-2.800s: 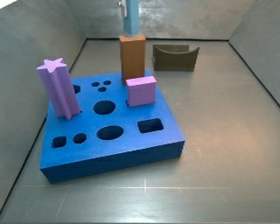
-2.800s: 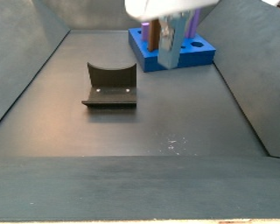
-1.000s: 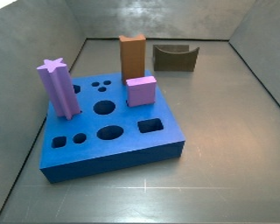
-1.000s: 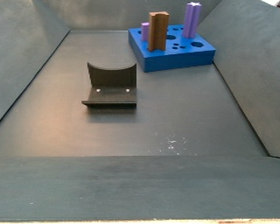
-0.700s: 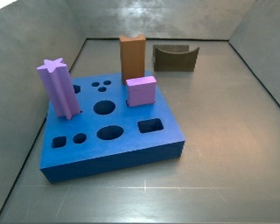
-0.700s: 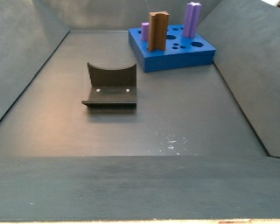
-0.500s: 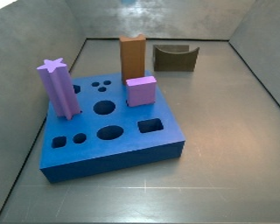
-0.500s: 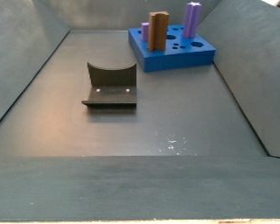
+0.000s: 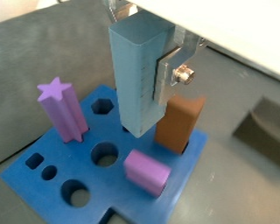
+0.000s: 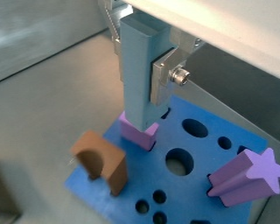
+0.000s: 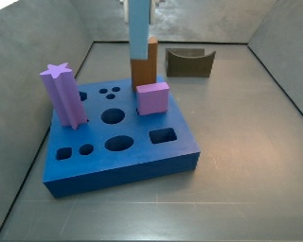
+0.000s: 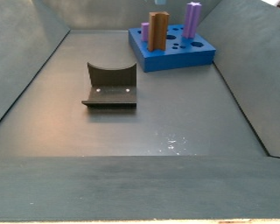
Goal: Pick up the rectangle object. Move to above the board. Insert the rectangle object.
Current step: Move to above the board, then insert the rectangle object.
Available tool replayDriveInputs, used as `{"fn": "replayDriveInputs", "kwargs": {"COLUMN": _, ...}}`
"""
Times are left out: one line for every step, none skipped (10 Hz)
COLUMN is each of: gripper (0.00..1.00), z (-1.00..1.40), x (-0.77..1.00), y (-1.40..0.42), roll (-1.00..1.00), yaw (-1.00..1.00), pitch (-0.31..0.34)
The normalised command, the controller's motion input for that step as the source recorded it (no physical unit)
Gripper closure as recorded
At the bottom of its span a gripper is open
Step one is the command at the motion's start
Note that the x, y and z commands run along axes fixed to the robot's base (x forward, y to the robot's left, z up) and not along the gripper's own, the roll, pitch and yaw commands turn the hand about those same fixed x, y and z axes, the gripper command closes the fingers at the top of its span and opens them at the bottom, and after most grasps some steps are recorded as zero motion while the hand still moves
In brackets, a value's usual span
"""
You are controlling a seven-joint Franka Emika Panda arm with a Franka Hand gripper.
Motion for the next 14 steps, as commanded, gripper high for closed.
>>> {"fn": "replayDriveInputs", "kwargs": {"gripper": 1.00, "z": -0.09, "x": 0.06, "y": -0.17, "roll": 0.01, "yaw": -0.23, "pitch": 0.099}}
{"fn": "replayDriveInputs", "kwargs": {"gripper": 1.00, "z": -0.06, "x": 0.00, "y": 0.00, "roll": 0.01, "yaw": 0.00, "pitch": 0.000}}
{"fn": "replayDriveInputs", "kwargs": {"gripper": 1.00, "z": -0.10, "x": -0.20, "y": -0.39, "roll": 0.51, "yaw": -0.28, "pitch": 0.086}}
{"fn": "replayDriveInputs", "kwargs": {"gripper": 1.00, "z": -0.17, "x": 0.00, "y": -0.64, "roll": 0.45, "yaw": -0.19, "pitch": 0.049}}
{"fn": "replayDriveInputs", "kwargs": {"gripper": 1.00, "z": -0.21, "x": 0.05, "y": -0.77, "roll": 0.22, "yaw": 0.00, "pitch": 0.000}}
{"fn": "replayDriveInputs", "kwargs": {"gripper": 1.00, "z": -0.04, "x": 0.06, "y": -0.25, "roll": 0.00, "yaw": 0.00, "pitch": -0.009}}
{"fn": "replayDriveInputs", "kwargs": {"gripper": 1.00, "z": 0.00, "x": 0.12, "y": -0.07, "roll": 0.00, "yaw": 0.00, "pitch": 0.000}}
{"fn": "replayDriveInputs", "kwargs": {"gripper": 1.00, "z": -0.03, "x": 0.14, "y": -0.05, "roll": -0.15, "yaw": -0.41, "pitch": -0.114}}
{"fn": "replayDriveInputs", "kwargs": {"gripper": 1.00, "z": -0.14, "x": 0.00, "y": 0.00, "roll": -0.06, "yaw": -1.00, "pitch": -0.111}}
{"fn": "replayDriveInputs", "kwargs": {"gripper": 1.00, "z": -0.15, "x": 0.00, "y": 0.00, "roll": -0.03, "yaw": -1.00, "pitch": -0.097}}
{"fn": "replayDriveInputs", "kwargs": {"gripper": 1.00, "z": -0.15, "x": 0.00, "y": 0.00, "roll": -0.03, "yaw": -1.00, "pitch": -0.100}}
{"fn": "replayDriveInputs", "kwargs": {"gripper": 1.00, "z": -0.15, "x": 0.00, "y": 0.00, "roll": -0.03, "yaw": -1.00, "pitch": -0.100}}
{"fn": "replayDriveInputs", "kwargs": {"gripper": 1.00, "z": -0.15, "x": 0.00, "y": 0.00, "roll": -0.03, "yaw": -1.00, "pitch": -0.100}}
{"fn": "replayDriveInputs", "kwargs": {"gripper": 1.00, "z": -0.15, "x": 0.00, "y": 0.00, "roll": -0.03, "yaw": -1.00, "pitch": -0.097}}
